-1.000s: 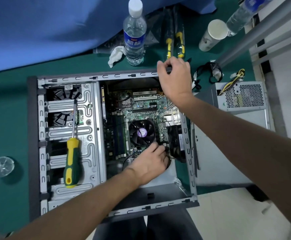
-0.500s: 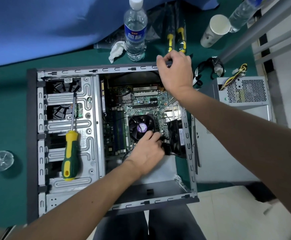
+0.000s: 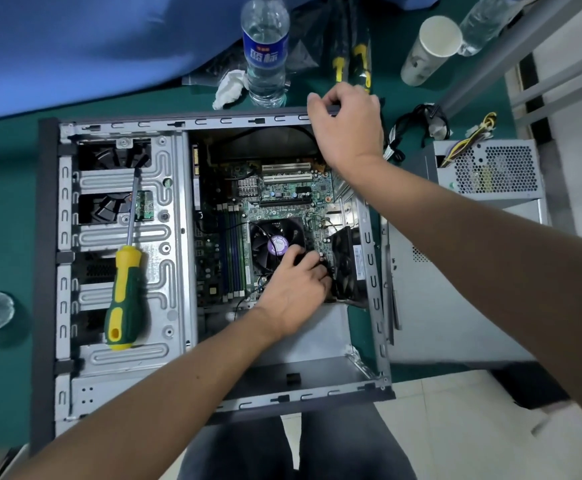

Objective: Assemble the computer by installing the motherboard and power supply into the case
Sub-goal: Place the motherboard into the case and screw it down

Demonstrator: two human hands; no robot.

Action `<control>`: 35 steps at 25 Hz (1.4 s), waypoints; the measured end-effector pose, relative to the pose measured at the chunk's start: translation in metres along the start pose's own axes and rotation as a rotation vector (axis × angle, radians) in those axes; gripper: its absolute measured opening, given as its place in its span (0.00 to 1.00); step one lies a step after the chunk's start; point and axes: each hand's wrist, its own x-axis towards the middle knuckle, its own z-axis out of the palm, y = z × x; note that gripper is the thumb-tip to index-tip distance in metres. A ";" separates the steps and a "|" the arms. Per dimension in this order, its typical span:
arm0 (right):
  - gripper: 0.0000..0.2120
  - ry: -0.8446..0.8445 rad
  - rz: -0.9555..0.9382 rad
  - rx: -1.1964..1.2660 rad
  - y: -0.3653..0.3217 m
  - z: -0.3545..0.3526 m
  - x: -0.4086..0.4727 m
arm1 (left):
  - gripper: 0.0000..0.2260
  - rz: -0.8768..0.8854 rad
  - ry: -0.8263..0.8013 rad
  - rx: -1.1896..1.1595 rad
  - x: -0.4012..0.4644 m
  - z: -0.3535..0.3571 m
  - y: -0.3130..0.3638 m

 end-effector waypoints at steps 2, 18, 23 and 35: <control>0.13 0.009 -0.005 -0.003 0.002 0.001 0.000 | 0.06 -0.041 0.026 -0.042 0.001 0.000 0.002; 0.14 0.027 -0.017 0.014 0.009 0.006 0.001 | 0.03 -0.101 -0.008 -0.080 0.004 0.005 0.008; 0.15 0.013 0.005 0.070 0.012 0.005 0.001 | 0.05 -0.104 -0.005 -0.116 -0.007 -0.016 0.013; 0.19 -0.123 -0.057 0.278 0.029 -0.034 -0.070 | 0.22 -1.059 -0.090 -0.051 -0.094 -0.111 -0.075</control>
